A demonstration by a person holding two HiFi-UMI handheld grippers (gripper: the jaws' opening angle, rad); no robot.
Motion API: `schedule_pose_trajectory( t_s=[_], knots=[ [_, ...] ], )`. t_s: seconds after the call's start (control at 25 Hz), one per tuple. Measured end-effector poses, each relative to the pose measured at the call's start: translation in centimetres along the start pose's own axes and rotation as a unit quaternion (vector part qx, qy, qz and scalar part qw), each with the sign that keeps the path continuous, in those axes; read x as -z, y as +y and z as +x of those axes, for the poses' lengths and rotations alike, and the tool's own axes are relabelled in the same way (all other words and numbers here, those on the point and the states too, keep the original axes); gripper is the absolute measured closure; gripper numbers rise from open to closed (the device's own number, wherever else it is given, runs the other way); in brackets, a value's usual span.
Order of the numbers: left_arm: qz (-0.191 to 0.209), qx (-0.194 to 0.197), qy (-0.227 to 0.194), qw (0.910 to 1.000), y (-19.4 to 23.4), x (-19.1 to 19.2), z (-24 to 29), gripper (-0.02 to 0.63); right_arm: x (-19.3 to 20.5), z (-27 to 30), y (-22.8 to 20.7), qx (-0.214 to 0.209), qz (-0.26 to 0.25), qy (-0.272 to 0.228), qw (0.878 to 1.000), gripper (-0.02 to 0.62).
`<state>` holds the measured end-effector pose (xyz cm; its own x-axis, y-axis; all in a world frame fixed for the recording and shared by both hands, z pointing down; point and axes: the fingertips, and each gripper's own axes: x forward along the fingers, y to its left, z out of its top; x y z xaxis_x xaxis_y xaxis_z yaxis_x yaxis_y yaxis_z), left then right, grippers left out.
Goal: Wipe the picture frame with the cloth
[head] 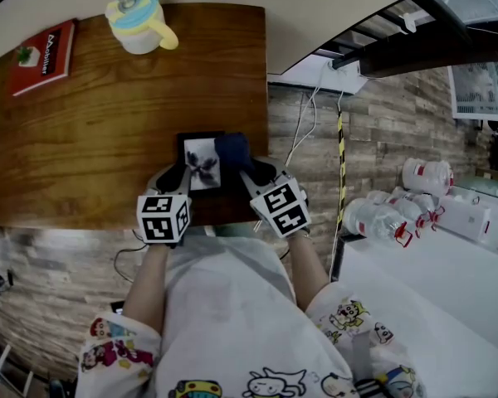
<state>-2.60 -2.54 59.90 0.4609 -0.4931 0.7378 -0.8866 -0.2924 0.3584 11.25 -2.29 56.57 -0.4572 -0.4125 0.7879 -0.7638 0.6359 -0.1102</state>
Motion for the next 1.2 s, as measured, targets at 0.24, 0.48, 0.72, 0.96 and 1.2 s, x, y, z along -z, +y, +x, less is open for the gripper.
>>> schedule_pose_trajectory(
  t_s=[0.24,0.48,0.72,0.96,1.2],
  knots=[
    [-0.001,0.001,0.001,1.0000,0.0,0.0,0.0,0.532,-3.6,-1.2,3.0,-0.056,0.053,-0.072,0.994,0.525],
    [-0.003,0.002,0.002,1.0000,0.1,0.0,0.0,0.532,-4.8,-0.1,7.5,-0.131,0.136,-0.093,0.978,0.525],
    [-0.006,0.006,0.005,1.0000,0.1,0.0,0.1,0.532,-3.0,1.8,10.2,-0.158,0.184,-0.054,0.969,0.525],
    [-0.018,0.013,0.009,0.9997,0.2,0.0,0.1,0.532,-2.2,3.5,11.1,-0.166,0.217,-0.027,0.962,0.525],
    [-0.019,0.013,0.010,0.9997,0.2,0.0,0.0,0.532,-1.3,5.1,11.0,-0.132,0.160,0.001,0.978,0.525]
  ],
)
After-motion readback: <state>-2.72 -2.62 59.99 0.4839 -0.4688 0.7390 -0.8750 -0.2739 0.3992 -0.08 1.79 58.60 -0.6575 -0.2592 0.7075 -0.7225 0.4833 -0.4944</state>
